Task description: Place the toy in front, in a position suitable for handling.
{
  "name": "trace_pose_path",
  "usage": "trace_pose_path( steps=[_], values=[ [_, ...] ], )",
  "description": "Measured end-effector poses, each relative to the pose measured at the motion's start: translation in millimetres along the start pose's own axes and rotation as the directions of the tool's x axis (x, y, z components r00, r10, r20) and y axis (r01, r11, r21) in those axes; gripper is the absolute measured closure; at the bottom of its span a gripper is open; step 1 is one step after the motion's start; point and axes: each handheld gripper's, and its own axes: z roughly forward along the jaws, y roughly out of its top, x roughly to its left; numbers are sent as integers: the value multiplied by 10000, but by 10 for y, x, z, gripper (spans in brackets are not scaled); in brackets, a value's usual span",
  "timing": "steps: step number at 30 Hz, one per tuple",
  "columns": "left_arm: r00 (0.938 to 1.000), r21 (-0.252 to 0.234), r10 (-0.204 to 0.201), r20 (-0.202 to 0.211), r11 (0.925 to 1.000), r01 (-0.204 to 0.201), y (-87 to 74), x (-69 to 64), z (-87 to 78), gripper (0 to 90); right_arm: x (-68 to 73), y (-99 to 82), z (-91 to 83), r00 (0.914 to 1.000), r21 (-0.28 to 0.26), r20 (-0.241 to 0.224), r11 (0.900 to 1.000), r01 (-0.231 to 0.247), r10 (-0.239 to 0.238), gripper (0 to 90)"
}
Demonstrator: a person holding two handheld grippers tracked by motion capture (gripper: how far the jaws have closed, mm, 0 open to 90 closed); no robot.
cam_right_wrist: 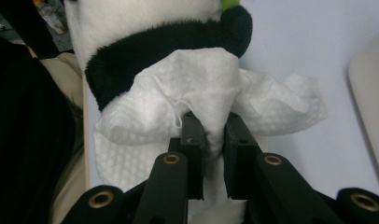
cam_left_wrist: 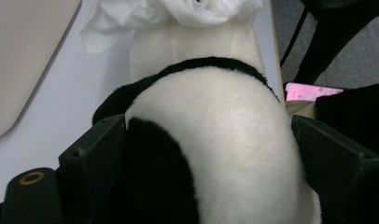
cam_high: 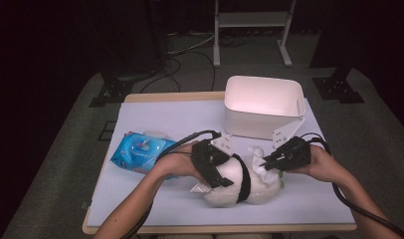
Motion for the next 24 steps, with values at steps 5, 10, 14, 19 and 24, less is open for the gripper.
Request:
trace_pose_path(
  steps=[5,10,14,19,24],
  values=[
    [9995,151,-292,-69,9995,293,-7,14,-19,84,55,-57,-23,10000,-61,-20,10000,-55,55,799],
    [9991,254,-365,-216,9990,370,-15,20,-33,83,85,-101,-24,9999,-135,-68,9999,-82,81,802],
    [9988,371,-352,-340,9986,365,-3,30,-66,83,110,-127,-26,9998,-166,-18,9997,-194,194,804],
    [9982,522,-323,-514,9980,350,24,43,-99,83,131,-181,-29,9994,-268,-78,9991,-341,339,805],
    [9976,597,-418,-550,9972,450,16,48,-86,86,153,-227,-42,9988,-360,-173,9983,-464,458,804]
  ],
)
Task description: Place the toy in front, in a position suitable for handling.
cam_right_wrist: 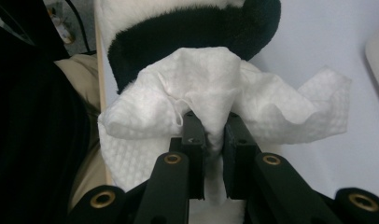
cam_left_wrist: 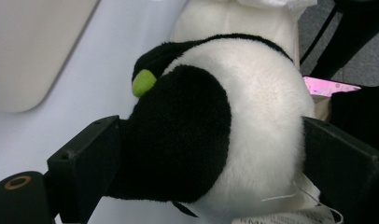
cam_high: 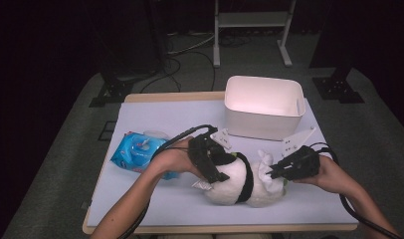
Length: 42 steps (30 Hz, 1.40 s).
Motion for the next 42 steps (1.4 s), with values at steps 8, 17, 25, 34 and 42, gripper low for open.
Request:
trace_pose_path(
  steps=[8,17,25,34,42],
  values=[
    [9994,-223,53,330,9997,-46,-134,-44,108,157,27,89,0,9987,-129,363,9992,376,-371,800],
    [9992,-655,355,198,9973,-342,-147,-93,115,190,3,445,129,9947,406,350,9947,947,-962,797],
    [9975,-760,670,235,9950,-650,-142,-116,121,190,-14,586,284,9923,701,85,9900,1225,-1234,797],
    [9979,-950,572,300,9940,-541,-174,-94,105,194,-24,386,61,9951,376,532,9959,818,-837,797],
    [9978,-979,559,355,9938,-522,-183,-84,99,193,-99,62,-126,9960,128,893,9999,85,-96,797]
  ],
)
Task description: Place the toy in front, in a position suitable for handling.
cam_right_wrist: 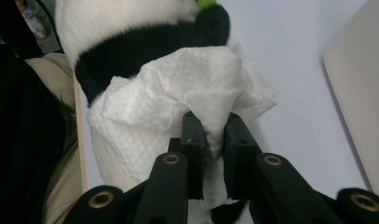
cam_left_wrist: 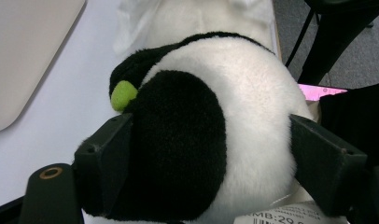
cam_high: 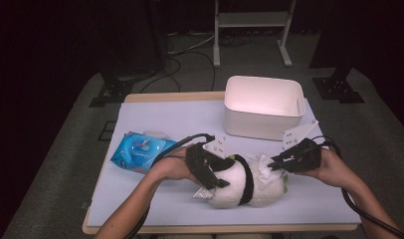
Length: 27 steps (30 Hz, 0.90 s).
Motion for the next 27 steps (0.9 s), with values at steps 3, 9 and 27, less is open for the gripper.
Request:
trace_pose_path(
  steps=[3,9,27],
  values=[
    [10000,26,4,-26,10000,-4,9,-1,-1,193,-30,-106,-31,9997,-156,26,9996,-236,236,797],
    [10000,-10,-21,29,10000,21,10,22,-2,193,-40,-203,-61,9990,-175,71,9988,-449,450,797],
    [9983,148,-348,-461,9993,355,87,138,-66,146,-17,-281,-41,9973,30,-230,9976,-692,692,798]
  ],
)
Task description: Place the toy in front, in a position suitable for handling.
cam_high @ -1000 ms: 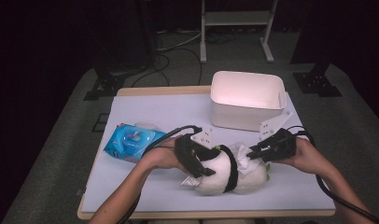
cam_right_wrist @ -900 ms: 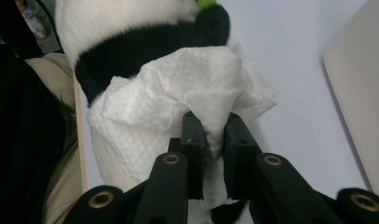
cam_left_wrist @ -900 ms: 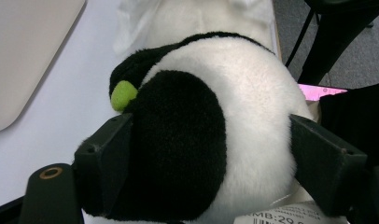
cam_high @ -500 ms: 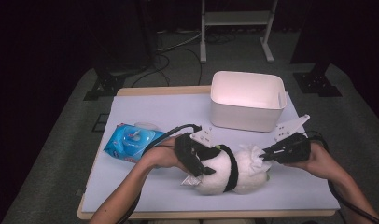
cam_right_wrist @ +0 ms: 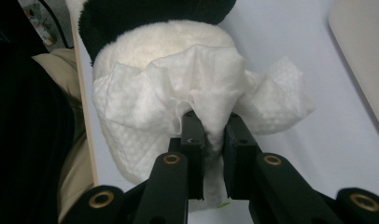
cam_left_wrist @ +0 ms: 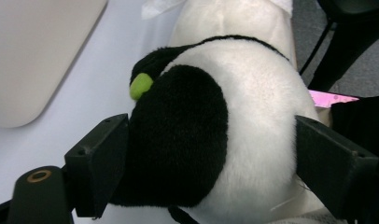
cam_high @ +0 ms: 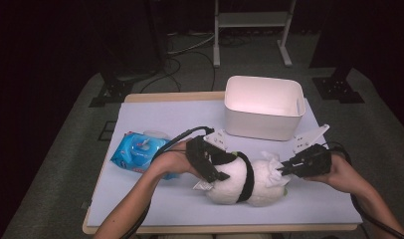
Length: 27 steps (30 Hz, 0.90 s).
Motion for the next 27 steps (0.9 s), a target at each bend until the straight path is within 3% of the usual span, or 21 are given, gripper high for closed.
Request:
trace_pose_path(
  steps=[4,8,10,27],
  values=[
    [9994,228,-180,-289,9996,186,19,26,-24,127,5,-41,-9,9999,-36,-53,9999,-146,146,798],
    [9995,116,-297,-62,9995,297,-25,18,18,140,3,-55,-17,9996,-91,-139,9997,-234,233,797],
    [9994,18,-341,38,9994,341,-40,10,40,146,6,-32,-22,10000,-66,-74,10000,-30,29,797],
    [9999,-255,16,140,9997,-12,-8,-81,132,153,43,485,161,9948,366,-243,9943,999,-991,796]
  ],
)
